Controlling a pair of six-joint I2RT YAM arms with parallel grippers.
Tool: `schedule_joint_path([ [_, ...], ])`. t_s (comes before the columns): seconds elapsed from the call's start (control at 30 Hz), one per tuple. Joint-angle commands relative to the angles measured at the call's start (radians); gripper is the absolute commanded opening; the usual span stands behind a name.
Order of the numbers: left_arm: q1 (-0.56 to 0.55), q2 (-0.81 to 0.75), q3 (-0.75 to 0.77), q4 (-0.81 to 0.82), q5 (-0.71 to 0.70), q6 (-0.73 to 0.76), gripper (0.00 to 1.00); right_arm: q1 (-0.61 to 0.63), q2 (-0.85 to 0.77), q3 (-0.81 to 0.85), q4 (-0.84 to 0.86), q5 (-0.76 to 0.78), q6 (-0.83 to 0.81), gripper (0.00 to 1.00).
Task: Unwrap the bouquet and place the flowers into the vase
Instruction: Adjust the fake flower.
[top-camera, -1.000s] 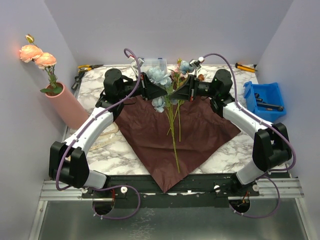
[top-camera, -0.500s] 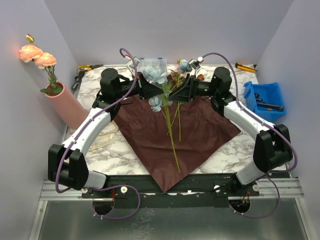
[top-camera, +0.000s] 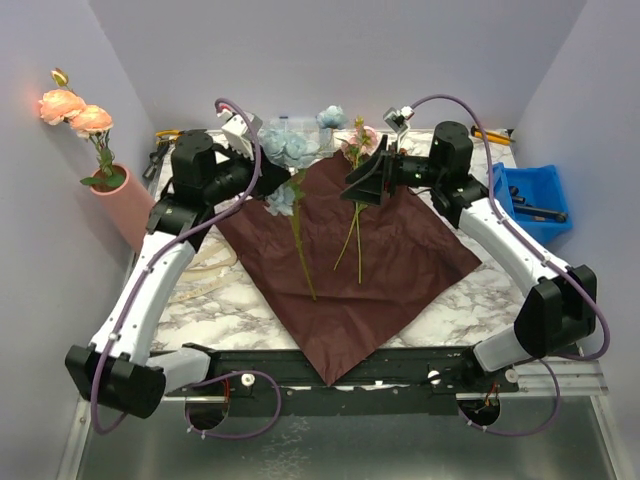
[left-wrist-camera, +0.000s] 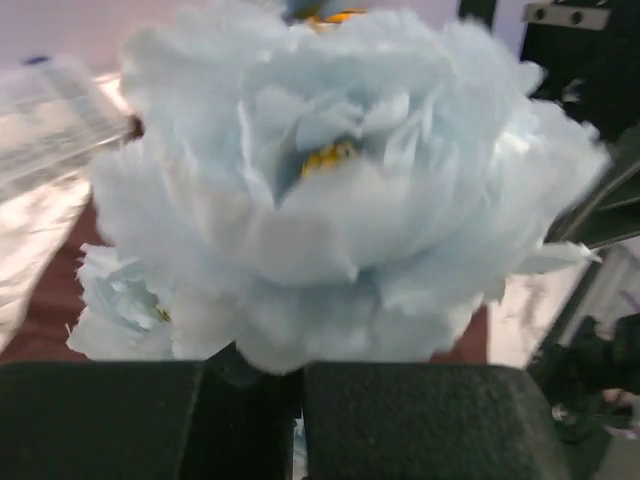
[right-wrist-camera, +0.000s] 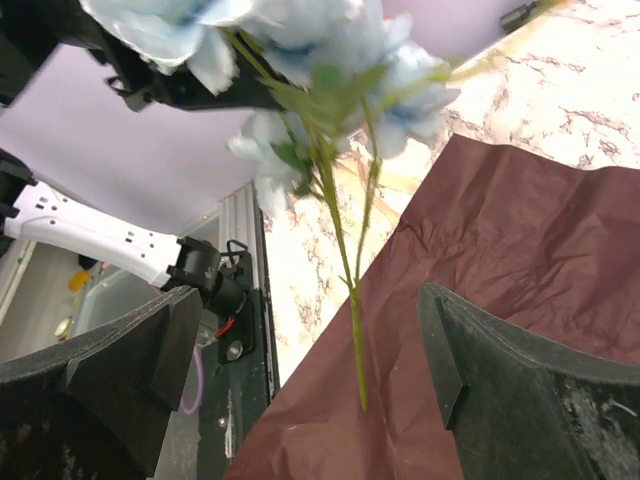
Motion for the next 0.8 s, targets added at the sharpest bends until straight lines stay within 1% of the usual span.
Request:
schedule_joint_path([
  [0.0,0.006,-0.105,0.128,-0.275,-0.298,0.258,0.0,-0.004,-0.038,0.033,-0.129,0.044,-0.108,1.0],
  [0.13,0.006,-0.179,0.22,-0.328,-0.494,0.395,0.0,-0.004,-0.054,0.033,-0.152,0.072,-0.149,1.0],
  [0.27,0.006,-0.191,0.342,-0.351,-0.704,0.487,0.0,-0.006,-0.055,0.041,-0.165,0.081,-0.16,1.0],
  [0.37,0.006,-0.185,0.418,-0.334,-0.822,0.554,0.0,-0.005,-0.053,0.046,-0.17,0.081,-0.163,1.0],
  [0.47,0.006,-0.169,0.503,-0.27,-0.909,0.625,0.0,-0.005,-0.046,0.058,-0.17,0.08,-0.169,1.0],
  [0.53,0.006,-0.146,0.57,-0.24,-0.951,0.681,0.0,-0.005,-0.039,0.067,-0.2,0.079,-0.172,1.0],
  [0.77,0.006,-0.028,0.798,-0.221,-1.051,0.863,0.0,-0.005,-0.014,0.086,-0.221,0.083,-0.183,1.0],
])
